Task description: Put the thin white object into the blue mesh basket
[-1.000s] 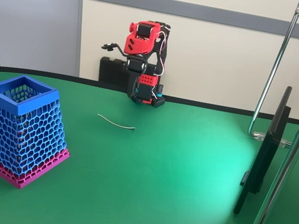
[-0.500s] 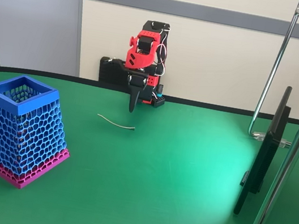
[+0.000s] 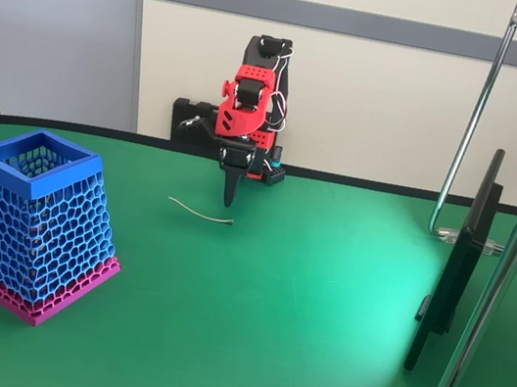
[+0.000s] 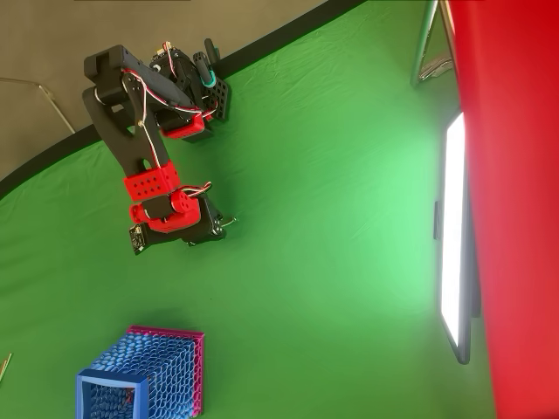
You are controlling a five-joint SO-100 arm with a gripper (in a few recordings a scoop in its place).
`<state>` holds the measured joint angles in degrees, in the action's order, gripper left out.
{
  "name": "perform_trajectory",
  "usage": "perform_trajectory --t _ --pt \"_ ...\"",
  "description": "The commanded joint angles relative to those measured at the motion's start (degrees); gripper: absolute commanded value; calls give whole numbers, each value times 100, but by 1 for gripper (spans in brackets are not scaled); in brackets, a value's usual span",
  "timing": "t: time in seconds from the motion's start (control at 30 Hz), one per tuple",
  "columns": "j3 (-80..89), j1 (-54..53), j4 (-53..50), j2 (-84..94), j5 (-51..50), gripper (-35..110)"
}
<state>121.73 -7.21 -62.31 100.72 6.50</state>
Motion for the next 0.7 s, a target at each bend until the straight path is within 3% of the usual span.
perform_trajectory --t 0.0,0.67 --pt "-79 35 70 -132 -79 15" --pt "-536 0 70 -923 0 14"
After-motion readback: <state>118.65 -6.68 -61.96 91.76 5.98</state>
